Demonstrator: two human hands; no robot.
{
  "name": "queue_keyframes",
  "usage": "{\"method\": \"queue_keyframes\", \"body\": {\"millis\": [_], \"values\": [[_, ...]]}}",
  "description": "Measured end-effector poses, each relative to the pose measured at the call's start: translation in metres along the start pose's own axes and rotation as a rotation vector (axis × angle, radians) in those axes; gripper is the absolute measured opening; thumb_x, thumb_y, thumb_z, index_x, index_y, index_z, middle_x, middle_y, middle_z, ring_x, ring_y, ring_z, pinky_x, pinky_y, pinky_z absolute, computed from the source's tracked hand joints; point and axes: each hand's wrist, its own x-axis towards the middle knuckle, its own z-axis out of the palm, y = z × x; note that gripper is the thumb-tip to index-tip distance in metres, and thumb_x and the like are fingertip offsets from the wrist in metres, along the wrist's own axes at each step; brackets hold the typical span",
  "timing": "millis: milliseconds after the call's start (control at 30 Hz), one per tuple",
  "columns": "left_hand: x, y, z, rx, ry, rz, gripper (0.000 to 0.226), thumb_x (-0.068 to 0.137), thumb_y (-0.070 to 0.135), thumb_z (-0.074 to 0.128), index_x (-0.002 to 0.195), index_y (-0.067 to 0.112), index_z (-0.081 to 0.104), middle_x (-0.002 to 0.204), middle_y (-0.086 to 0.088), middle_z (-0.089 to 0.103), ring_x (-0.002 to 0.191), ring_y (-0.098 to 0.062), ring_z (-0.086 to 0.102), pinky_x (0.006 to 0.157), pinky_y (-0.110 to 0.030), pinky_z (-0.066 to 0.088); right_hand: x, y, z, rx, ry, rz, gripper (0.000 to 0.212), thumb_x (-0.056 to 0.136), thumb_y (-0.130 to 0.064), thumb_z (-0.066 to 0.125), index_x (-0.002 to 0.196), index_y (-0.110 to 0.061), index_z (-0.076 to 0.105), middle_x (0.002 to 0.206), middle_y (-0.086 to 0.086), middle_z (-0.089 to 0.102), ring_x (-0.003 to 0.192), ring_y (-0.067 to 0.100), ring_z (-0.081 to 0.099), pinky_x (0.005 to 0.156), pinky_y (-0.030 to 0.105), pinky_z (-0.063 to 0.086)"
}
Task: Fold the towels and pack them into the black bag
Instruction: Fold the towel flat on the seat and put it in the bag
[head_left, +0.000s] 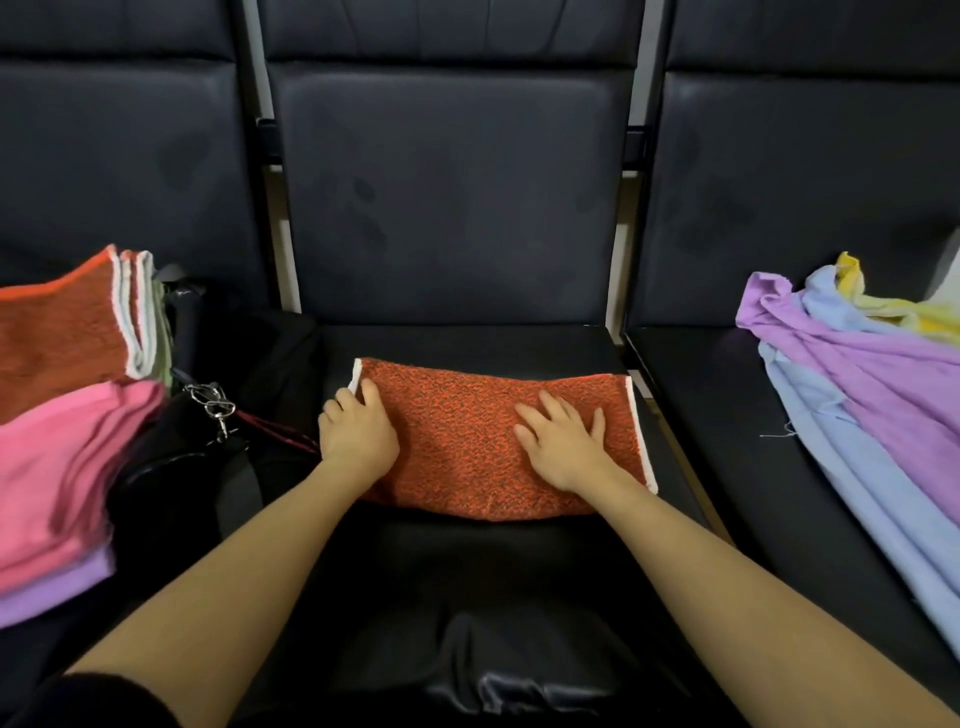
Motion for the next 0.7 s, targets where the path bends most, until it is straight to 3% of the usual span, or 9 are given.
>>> {"method": "queue_keyframes", "body": {"millis": [167,300,533,700], "values": [[-0.033,0.005,-0.005,-0.006,-0.088,0.032,0.054,0.093,0.030,0.048,0.137,0.005,0.028,0.131,-0.019,0.040,0.118,-0.037,0.045,0.096,-0.040,0.039,-0.022,0.010,-0.009,-0.031,0.032,0.046,0.040,0.102,-0.039,0.027,0.130,-0.024,0.053,0.146,0.000,0.037,0.140,0.023,0.024,0.107,0.069,-0.003],[-0.056,0.012,-0.007,0.033,-0.130,-0.024,0.058,0.094,0.021,0.042,0.143,0.004,0.017,0.135,-0.022,0.039,0.118,-0.036,0.049,0.095,-0.038,0.042,-0.041,0.014,-0.009,-0.069,0.086,0.076,0.037,0.101,-0.036,0.032,0.119,-0.020,0.059,0.133,0.000,0.047,0.134,0.023,0.034,0.105,0.072,-0.003],[-0.093,0.009,0.000,0.233,-0.037,-0.002,0.054,0.097,0.030,0.038,0.144,0.008,0.022,0.126,-0.019,0.050,0.110,-0.031,0.051,0.089,-0.034,0.039,-0.064,0.017,0.003,-0.192,0.139,0.036,0.039,0.101,-0.038,0.031,0.133,-0.023,0.046,0.147,0.002,0.035,0.143,0.025,0.018,0.106,0.069,-0.006],[-0.096,0.007,0.009,0.243,-0.001,0.021,0.052,0.099,0.036,0.038,0.142,0.010,0.026,0.121,-0.018,0.056,0.109,-0.033,0.053,0.095,-0.038,0.035,-0.067,0.016,0.004,-0.259,0.118,0.023,0.057,0.096,-0.057,0.029,0.148,-0.034,0.023,0.158,0.005,0.015,0.145,0.030,0.010,0.105,0.070,-0.008]]}}
